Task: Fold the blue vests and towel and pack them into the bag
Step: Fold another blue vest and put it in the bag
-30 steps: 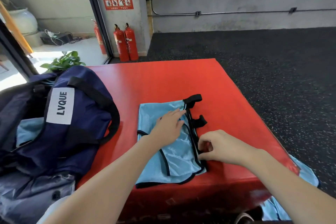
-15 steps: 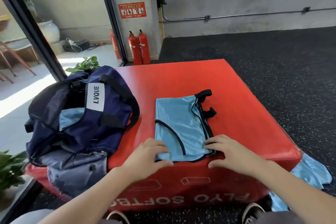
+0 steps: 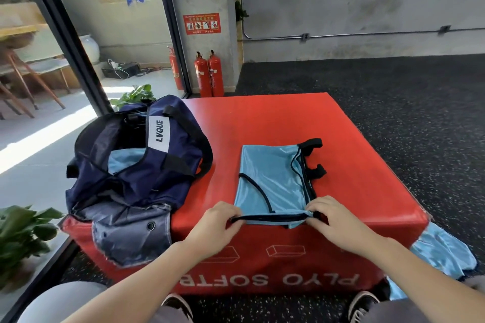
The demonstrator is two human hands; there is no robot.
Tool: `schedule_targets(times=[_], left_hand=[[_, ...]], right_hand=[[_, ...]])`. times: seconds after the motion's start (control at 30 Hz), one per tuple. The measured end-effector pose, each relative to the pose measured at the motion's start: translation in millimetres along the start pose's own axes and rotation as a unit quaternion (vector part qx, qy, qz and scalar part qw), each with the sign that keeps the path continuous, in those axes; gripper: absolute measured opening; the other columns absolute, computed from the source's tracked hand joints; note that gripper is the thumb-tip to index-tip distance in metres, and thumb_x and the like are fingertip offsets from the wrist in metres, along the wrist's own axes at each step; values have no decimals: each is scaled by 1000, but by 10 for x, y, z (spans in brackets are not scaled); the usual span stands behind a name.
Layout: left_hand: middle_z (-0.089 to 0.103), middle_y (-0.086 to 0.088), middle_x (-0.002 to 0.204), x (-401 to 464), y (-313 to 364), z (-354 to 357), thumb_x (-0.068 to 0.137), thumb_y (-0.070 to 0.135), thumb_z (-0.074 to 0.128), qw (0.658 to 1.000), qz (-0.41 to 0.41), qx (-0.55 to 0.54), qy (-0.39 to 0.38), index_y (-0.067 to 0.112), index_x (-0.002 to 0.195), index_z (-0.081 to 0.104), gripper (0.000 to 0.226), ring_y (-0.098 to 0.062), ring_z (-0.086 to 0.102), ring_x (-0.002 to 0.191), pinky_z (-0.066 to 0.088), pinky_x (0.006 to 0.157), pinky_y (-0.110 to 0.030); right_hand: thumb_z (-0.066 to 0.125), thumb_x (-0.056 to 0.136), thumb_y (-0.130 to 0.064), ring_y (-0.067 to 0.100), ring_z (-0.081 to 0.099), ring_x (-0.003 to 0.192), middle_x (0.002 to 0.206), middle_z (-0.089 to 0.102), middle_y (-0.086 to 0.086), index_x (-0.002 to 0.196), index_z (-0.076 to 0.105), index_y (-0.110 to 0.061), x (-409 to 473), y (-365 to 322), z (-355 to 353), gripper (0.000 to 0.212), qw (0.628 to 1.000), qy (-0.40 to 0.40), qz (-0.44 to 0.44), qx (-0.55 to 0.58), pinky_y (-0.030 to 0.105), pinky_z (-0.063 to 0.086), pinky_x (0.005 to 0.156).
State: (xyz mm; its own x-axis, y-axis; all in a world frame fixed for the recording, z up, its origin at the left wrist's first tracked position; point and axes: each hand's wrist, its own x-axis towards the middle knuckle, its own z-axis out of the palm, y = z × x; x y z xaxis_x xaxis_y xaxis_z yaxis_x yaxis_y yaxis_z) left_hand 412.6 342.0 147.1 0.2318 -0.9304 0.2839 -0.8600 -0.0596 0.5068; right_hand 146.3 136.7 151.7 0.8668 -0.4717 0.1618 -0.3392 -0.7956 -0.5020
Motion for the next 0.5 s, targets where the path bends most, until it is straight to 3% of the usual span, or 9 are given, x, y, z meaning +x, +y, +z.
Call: schedule_targets(times=[0.07,0.23,0.4,0.5], left_hand=[[62,17,94,-28,88,-18,95,26,66,999,-24,-34,19,24,98,69,5,1,56,95,45,85,-18],[63,1,74,-17,254,-61,99,30,59,990,-58,-119,53,28,90,61,10,-17,57,67,46,67,-31],[62,0,68,141,286,-86,98,27,63,983,-65,-140,104,29,90,63,8,-13,54,60,45,61,-30],[64,2,70,307,245,-89,97,28,65,976,-72,-157,130,28,93,66,4,-18,58,64,48,63,-37]], right_hand=[[60,97,-43,-3,49,112,109,59,-23,101,64,-31,-11,-30,-41,14,1000,0,11,15,21,40,96],[60,98,-43,15,60,75,82,64,-9,88,60,-34,-47,-193,-290,13,993,31,51,100,29,42,69],[69,95,-24,2,56,63,70,65,-16,82,66,-28,79,-311,-493,13,978,115,44,171,18,38,60],[71,93,-24,3,56,62,70,67,-14,82,69,-27,236,-303,-585,11,973,128,52,183,22,40,59]])
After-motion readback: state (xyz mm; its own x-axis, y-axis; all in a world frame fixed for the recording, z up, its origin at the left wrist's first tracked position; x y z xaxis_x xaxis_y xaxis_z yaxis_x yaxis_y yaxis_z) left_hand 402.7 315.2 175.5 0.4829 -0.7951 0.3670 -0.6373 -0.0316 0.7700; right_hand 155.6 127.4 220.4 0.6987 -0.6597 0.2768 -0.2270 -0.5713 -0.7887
